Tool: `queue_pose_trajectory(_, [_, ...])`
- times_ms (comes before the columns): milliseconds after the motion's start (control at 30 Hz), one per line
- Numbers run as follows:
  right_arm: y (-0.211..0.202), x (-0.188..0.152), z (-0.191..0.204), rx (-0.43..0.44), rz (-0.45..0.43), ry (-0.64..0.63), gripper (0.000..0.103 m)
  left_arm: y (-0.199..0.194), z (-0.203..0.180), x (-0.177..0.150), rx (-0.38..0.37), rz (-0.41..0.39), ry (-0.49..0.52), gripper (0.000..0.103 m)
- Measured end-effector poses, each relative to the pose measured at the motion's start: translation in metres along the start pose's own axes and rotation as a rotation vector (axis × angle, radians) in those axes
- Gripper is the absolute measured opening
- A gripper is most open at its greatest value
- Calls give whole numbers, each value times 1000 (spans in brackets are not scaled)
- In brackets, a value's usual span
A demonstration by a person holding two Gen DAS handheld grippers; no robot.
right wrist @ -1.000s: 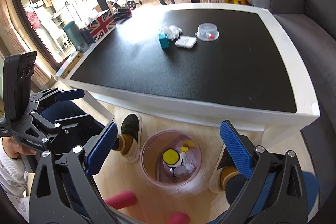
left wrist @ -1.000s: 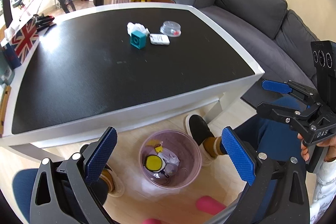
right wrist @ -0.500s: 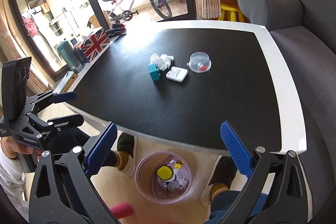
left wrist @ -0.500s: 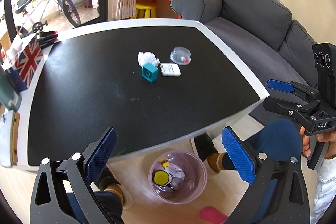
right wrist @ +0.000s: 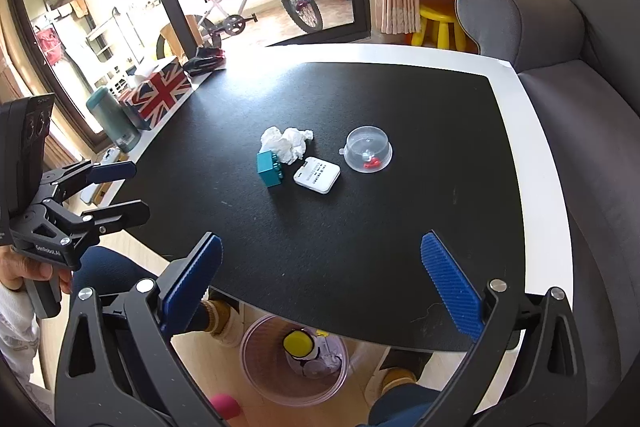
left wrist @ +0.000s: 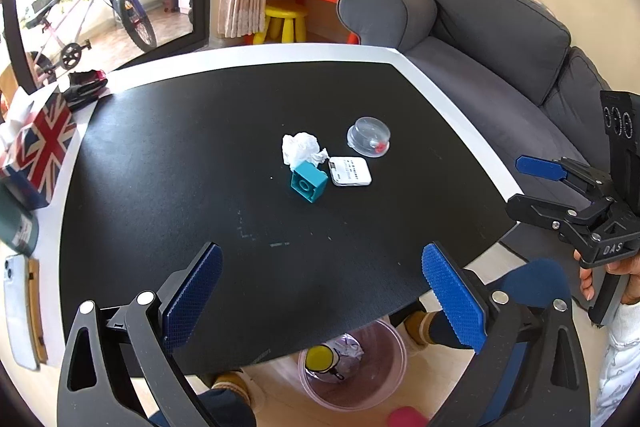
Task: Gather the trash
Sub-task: 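Raise both grippers from the bin back over the table, then grasp the teal Lego brick with the left gripper and lift it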
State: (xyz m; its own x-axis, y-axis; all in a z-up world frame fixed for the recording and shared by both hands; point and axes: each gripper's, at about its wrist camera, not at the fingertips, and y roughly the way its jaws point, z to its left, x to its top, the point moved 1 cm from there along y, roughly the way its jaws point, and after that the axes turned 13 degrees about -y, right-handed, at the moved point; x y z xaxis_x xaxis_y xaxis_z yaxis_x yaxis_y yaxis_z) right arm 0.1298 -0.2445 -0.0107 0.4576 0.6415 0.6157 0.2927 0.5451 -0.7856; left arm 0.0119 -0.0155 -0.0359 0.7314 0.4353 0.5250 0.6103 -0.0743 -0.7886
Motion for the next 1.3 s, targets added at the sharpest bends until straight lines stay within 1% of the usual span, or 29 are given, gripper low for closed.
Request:
queue_pose_trajectory(267, [21,7,-8,13,26,2,98,36,4,18,15,58,5,96])
queue_pose_trajectory(567, [34,4,-19,19,45,24,98,77,5,32,15,117,24,96])
queue_pose_trajectory(767, [40,-2,-30,20,59,48,98,100,3,39,23,125,48,96])
queue_pose_trajectory(933, [47,-7,-36,25,71,65,98,115,3,43,23,126,46,95])
queue_pose_trajectory(1000, [49,-8,-38,28,75,71,98,120,4,44,26,128,44,89])
queue_pose_trajectory(1067, [51,-9,-40,30,77,74,98,124,5,45,28,137,36,79])
queue_pose_trajectory(1133, [52,-10,-41,32,79,79,98,127,6,46,33,133,32,73])
queue_pose_trajectory(1200, [54,-11,-42,34,80,82,98,128,7,46,35,130,26,63])
queue_pose_trajectory(1300, [56,-12,-43,37,85,84,98,132,8,46,33,149,24,49])
